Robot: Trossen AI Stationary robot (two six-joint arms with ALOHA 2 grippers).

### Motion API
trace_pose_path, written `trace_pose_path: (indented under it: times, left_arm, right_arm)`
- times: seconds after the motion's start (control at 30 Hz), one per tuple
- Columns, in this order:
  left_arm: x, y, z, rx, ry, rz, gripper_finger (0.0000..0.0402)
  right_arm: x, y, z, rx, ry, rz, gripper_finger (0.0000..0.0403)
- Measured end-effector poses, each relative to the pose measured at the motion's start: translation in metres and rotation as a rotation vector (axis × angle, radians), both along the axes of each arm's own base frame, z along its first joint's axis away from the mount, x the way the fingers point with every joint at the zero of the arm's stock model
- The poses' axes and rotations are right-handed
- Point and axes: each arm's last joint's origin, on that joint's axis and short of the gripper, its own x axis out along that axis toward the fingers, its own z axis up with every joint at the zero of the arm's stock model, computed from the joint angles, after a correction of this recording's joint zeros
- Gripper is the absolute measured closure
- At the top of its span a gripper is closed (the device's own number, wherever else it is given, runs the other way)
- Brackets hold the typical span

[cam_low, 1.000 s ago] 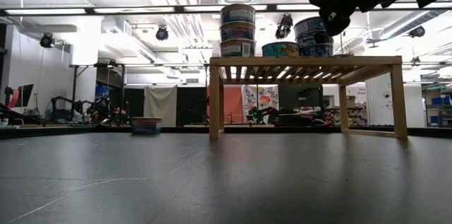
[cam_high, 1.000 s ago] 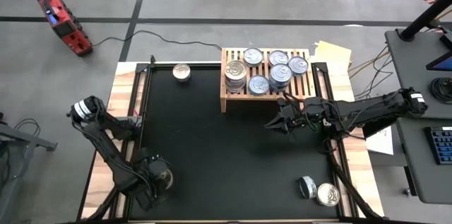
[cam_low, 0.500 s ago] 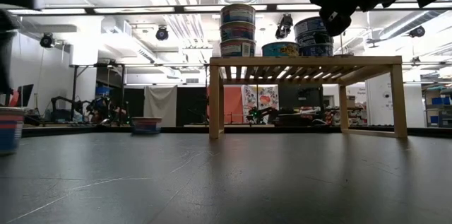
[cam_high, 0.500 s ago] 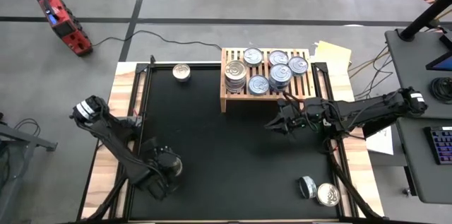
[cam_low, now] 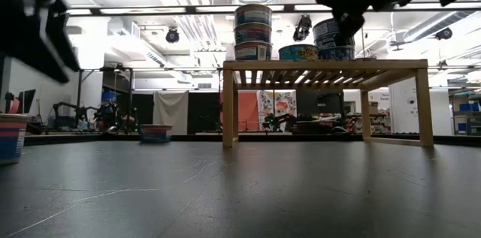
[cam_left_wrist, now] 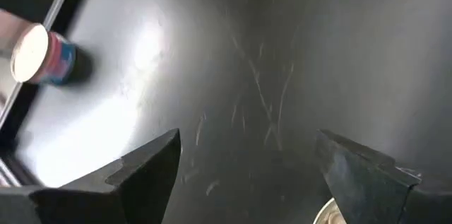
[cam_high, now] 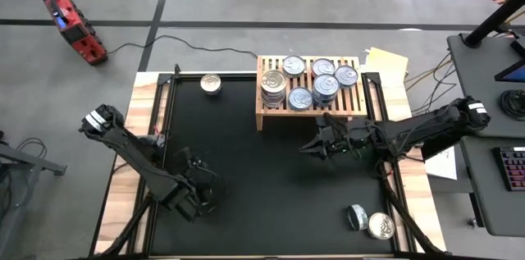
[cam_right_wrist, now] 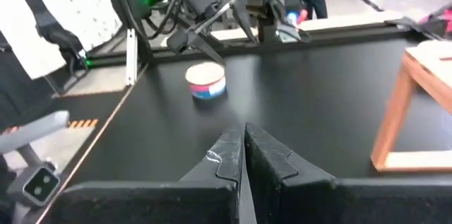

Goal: Stack canned seafood by type on shelf
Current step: Put the blue-pink tuna can on the shelf

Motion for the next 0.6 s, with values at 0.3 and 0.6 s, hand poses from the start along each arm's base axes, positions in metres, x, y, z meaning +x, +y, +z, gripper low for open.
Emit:
trace_pose_path:
  times: [0.3, 0.6]
  left_arm:
    - [-0.002, -0.002, 0.045, -0.253, -0.162, -0.178, 0.0093]
    - [-0.013, -0.003, 0.049, -0.535, -0.02, -0.146, 0.0093]
  right_arm:
    - [0.029, 0.007, -0.013, -0.042, 0.005, 0.023, 0.0394]
    - [0.047, 0.009, -0.018, -0.054, 0.043, 0.026, 0.0394]
